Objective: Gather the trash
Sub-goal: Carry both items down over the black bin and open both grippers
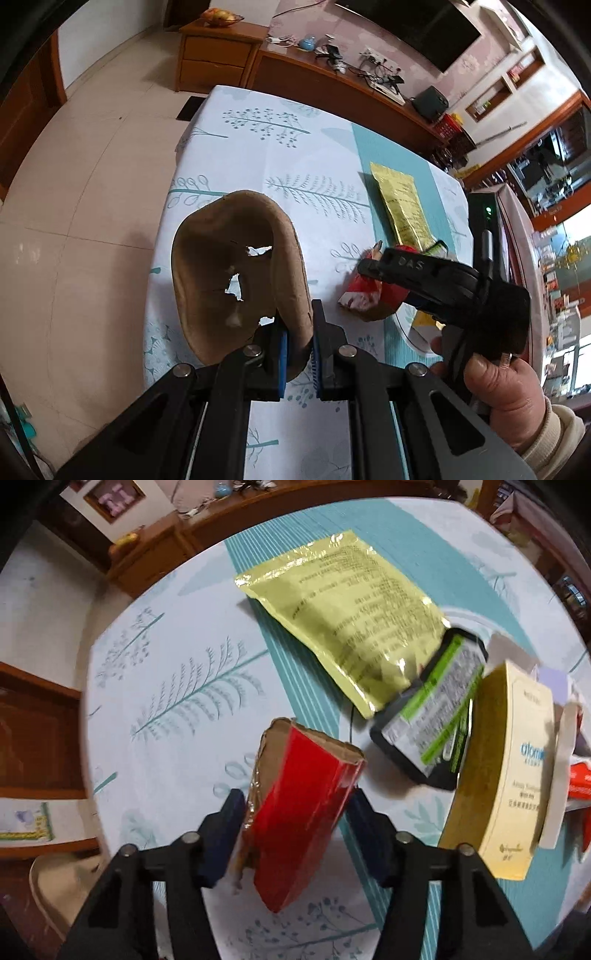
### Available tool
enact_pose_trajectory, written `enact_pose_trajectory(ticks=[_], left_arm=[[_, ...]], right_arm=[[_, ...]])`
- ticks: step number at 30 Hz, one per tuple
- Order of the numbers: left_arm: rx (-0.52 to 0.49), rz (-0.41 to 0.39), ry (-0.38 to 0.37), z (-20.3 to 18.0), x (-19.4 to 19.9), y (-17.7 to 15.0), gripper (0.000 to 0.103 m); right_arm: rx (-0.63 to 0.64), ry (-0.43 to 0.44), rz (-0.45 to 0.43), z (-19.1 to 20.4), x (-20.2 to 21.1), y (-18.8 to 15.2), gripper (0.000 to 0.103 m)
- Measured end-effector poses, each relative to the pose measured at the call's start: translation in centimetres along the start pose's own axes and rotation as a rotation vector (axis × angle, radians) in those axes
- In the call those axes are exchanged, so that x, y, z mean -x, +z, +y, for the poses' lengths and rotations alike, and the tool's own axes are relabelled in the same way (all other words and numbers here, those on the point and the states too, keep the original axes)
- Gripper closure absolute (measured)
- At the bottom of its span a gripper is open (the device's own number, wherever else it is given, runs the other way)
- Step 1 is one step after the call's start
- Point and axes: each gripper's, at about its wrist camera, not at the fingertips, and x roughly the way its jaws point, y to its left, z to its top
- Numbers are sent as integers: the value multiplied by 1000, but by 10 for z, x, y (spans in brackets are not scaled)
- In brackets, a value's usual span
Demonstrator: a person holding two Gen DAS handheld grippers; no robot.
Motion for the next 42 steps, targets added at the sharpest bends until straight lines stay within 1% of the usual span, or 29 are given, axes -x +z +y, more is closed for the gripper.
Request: enact_pose_trajectory(ticks=[2,4,8,10,12,15,19,23,27,28,33,36,40,42], left_arm=[[-22,3,-1,-7,2,-6,95],[-46,9,-8,-16,4,-13,95],[-101,19,-13,-39,10,-30,95],[-121,22,-16,-50,13,-39,95],[-137,27,-23,-63,17,-52,95],[-168,34,-34,-87,26,-76,95],[-205,50,-48,-127,36,-120,95],[-232,50,-43,-166,45,-166,95],[-239,54,-31,-202,48,-215,95],[-239,54,-24,-215,48,-232,95],[-234,60,-7,-252,50,-290,95],[-223,76,-2,-266,49,-321,95],[-241,107,16,-283,50,-362,95],[-255,122,26,-287,50,-376,95]], right_arm=[[26,49,12,-13,5,-8,54],[45,107,13,-23,12,-15,55],[137,200,-37,-41,47,-39,57],[179,227,-62,-53,65,-50,57],[217,233,-87,-66,84,-66,58],[240,227,-102,-89,106,-86,58],[239,216,-115,-141,132,-124,58],[228,228,-126,-192,150,-153,58],[225,246,-118,-242,160,-183,58],[226,250,-117,-256,164,-192,58],[244,273,-112,-318,183,-232,58],[252,282,-100,-342,187,-250,58],[250,288,-72,-373,186,-273,58],[240,294,-58,-385,183,-283,58]])
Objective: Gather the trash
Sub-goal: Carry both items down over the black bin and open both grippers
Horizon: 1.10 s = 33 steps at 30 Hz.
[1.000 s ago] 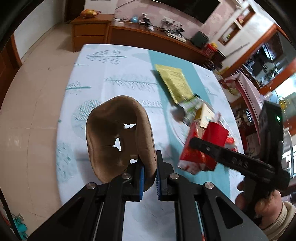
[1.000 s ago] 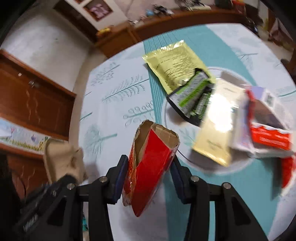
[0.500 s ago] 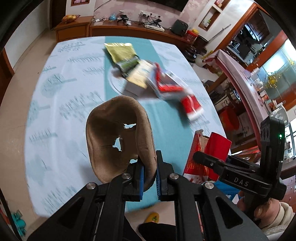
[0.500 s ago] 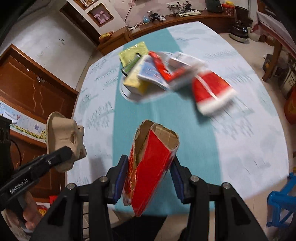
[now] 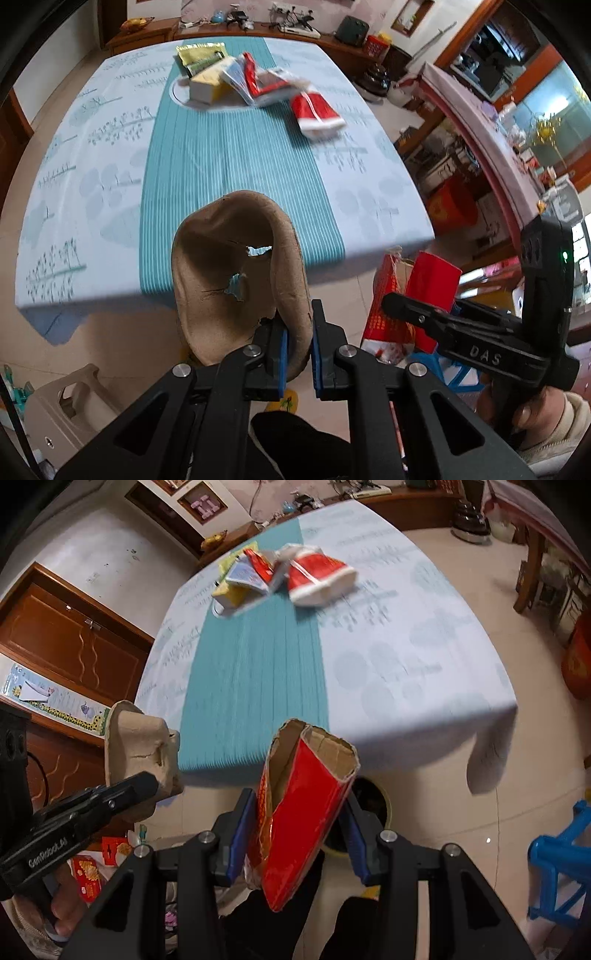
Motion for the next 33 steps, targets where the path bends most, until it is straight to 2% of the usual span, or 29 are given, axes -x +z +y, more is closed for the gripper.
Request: enact_pose_trajectory(ticks=[6,12,20,28,29,31,33], left_arm=[[-28,67,0,-5,-17,-30,95],[-56,145,-7,0,-59,-63,95],[-25,216,-30,26,-138,-103,95],[2,232,-36,54,-225,-115,94],[5,223,-26,56,-235,-113,92],[6,204,-12,58,-249,-110,82],[4,182,-5,63,-260,-108,63]], right_arm=[[-38,12,36,-15,-14,-33,58],[-86,2,70,-30,-50,-56,58],[-113,-47,113,-60,-130,-86,57],[-185,-87,163,-99,-212,-111,55],[-188,-92,168,-103,-222,-112,55],[-190,-97,175,-108,-239,-113,54],[-188,-102,174,-110,-254,-113,53]])
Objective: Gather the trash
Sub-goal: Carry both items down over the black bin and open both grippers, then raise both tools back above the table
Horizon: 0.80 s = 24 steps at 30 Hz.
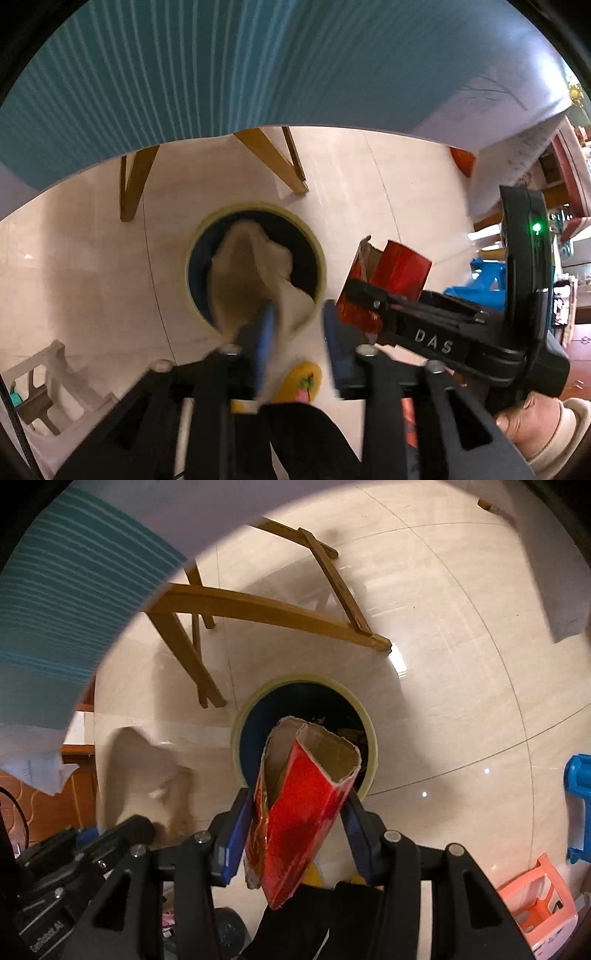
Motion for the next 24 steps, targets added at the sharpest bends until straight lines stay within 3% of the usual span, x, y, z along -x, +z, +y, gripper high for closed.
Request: enact_pose_trajectory(ticks=[3,10,12,14,24], left_arm=[[8,-18,6,2,-8,0,41],[80,-20,45,24,-10,0,41],[92,-31,54,28,-3,-3,41],[95,-43,65,32,5,-7,41],[94,-81,85,38,55,-10,41]], right_arm=[[-5,5,2,-1,-19,7,48],[-14,-25,46,2,-48,14,42],[-4,-15,39,9,-43,14,41],[11,-9,16,15,-36,15,33],[73,-34,-25,46,2,14,28]])
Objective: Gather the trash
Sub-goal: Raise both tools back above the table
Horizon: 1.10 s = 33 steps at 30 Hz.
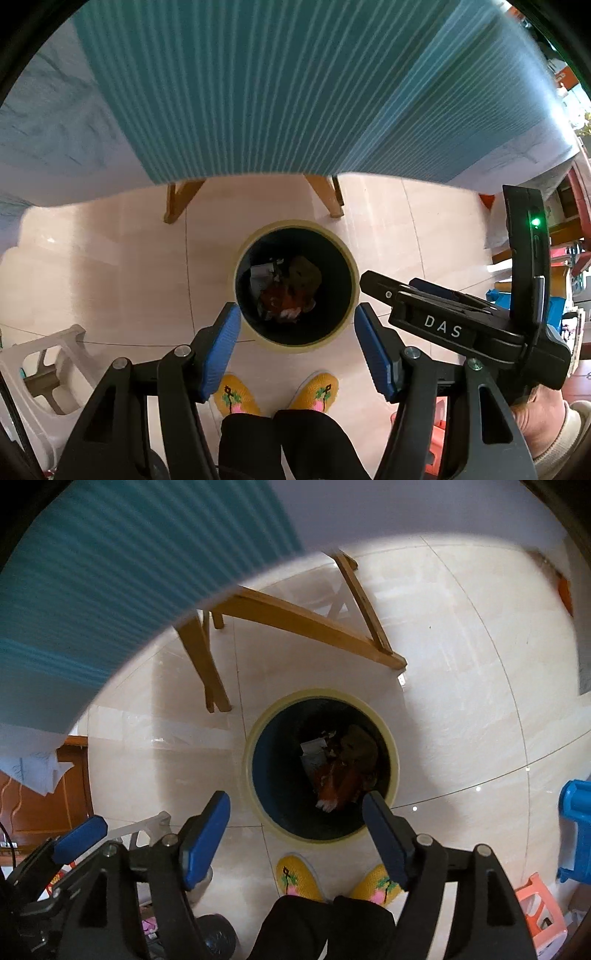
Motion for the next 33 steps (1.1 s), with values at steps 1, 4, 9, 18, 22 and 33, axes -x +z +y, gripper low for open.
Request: enact_pose_trajectory(ticks=[1,4,9,18,22,33], left_arm=[[-5,-7,0,0,10,0,41],[-26,-20,3,-1,39,1,41],[-73,-50,21,-3,91,7,41],[-152,-109,12,-11,180,25,41],[-208,-163,-13,-19,222,33,41],[-329,-315,-79,-39,300,59,41]], right_arm=[[1,3,-5,3,9,-1,28],[0,8,-14,10,29,-1,28],[-1,27,-29,22,73,-7,28],[-2,45,-58,56,153,-27,28],[13,41,-97,74,190,-35,28],[41,12,-323,109,292,-35,28]])
